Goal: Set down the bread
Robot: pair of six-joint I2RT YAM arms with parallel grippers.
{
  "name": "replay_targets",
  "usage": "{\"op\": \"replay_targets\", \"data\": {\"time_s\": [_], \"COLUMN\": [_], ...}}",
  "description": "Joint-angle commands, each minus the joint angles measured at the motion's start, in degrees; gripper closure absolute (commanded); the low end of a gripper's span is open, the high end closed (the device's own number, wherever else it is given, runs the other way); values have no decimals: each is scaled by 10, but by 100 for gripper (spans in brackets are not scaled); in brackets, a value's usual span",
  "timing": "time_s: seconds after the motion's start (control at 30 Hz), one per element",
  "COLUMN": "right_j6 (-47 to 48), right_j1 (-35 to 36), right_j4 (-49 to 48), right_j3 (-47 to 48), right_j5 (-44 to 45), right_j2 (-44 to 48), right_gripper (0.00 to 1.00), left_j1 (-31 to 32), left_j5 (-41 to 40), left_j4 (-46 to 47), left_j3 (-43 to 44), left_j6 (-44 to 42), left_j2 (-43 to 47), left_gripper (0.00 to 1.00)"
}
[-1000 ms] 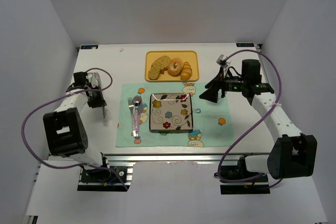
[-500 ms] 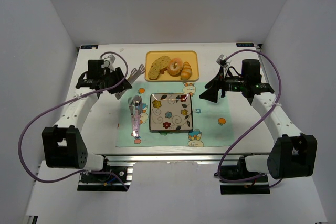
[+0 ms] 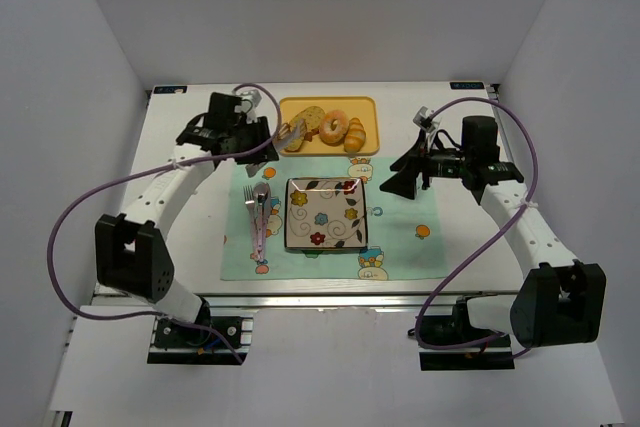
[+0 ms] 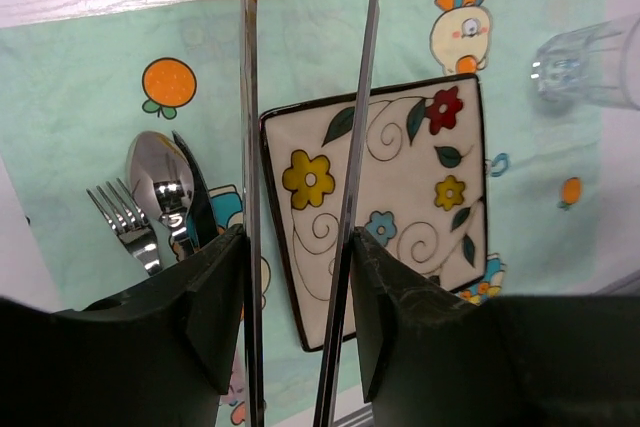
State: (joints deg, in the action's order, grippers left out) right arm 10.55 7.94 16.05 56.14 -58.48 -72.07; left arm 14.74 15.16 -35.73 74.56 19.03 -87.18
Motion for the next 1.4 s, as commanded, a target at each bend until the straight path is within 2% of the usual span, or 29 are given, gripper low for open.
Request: {"op": "replay_targets", "data": {"time_s": [0.0, 0.23, 0.47, 0.9, 1.37], "right_j6": [-1, 1, 4, 5, 4], "right_j1": [0, -1, -2, -5, -6], "right_j4": [-16, -15, -11, -12, -16], "right_j3": [-4, -3, -3, -2, 4], "right_j5": [-15, -17, -16, -12, -16], "right_j2": [13, 11, 10, 4, -4], "right_gripper": [11, 11, 11, 11, 11], "left_j1": [52, 124, 151, 153, 159], "left_j5": [-112, -273, -339, -284, -282], "left_j4": [-38, -78, -76, -47, -51], "left_j3": [57, 127, 160, 152, 139], "left_j6": [-29, -58, -74, -87, -87], "left_j2": [-28, -97, -140, -157, -148], "left_gripper": [46, 47, 47, 48, 48]}}
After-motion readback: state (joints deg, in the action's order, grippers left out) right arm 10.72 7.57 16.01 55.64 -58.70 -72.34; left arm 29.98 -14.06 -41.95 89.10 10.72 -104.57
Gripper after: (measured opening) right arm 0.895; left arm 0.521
